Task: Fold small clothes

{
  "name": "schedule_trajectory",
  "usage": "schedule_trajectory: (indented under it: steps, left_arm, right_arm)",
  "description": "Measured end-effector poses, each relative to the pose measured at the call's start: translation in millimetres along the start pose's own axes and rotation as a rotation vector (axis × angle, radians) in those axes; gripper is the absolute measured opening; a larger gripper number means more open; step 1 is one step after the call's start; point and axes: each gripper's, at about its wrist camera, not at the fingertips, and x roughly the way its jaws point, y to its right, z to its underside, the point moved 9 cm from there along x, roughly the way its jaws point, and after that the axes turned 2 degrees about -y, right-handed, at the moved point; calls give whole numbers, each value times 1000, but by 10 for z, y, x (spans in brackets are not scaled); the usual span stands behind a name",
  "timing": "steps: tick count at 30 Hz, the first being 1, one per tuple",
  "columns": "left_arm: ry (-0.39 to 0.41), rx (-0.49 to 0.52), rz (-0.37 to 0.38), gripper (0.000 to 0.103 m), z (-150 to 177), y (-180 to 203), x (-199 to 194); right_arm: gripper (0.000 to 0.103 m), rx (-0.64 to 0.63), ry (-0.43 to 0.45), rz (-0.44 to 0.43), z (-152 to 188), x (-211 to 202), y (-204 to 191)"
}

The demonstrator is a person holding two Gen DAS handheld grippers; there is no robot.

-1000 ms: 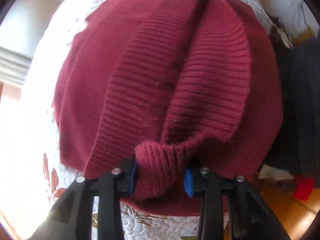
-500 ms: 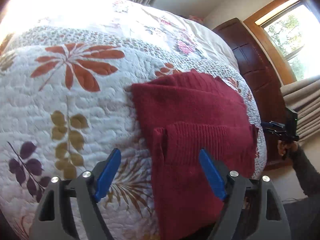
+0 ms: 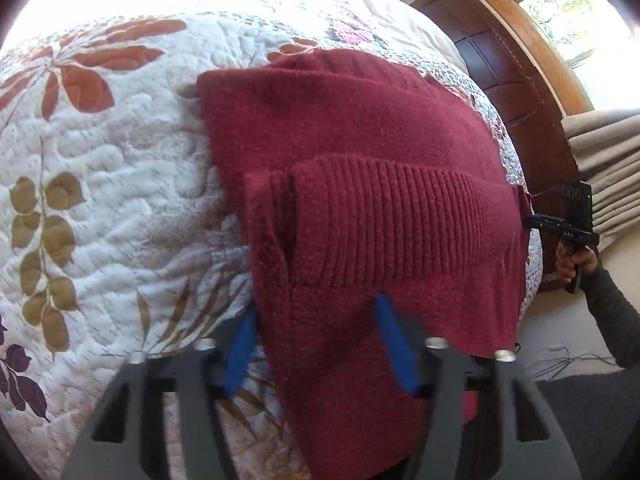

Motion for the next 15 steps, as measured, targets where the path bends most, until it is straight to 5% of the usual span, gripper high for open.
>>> schedule_trajectory:
  steps: [5, 8, 11, 12, 14, 15]
  left_arm:
    - [32, 37, -14, 33, -30, 79, -28]
    - [48, 57, -21, 52, -48, 122, 8]
    - [57, 83, -15, 50, -77, 185, 49]
    - [64, 89, -13, 47, -79, 173, 29]
    - [80, 80, 10, 11, -87, 172, -7]
    - [93, 72, 15, 11, -87, 157, -38]
  right_arm:
    - [10, -29, 28, 21, 53, -128, -36]
    - [13, -27, 30, 49, 44, -101, -25]
    - [13, -28, 52, 46, -5, -113, -101]
    - [13, -32, 59, 44, -21, -128, -123]
    - [10, -38, 60, 47, -10, -132, -133]
    - [8, -40, 59, 64, -7, -125, -114]
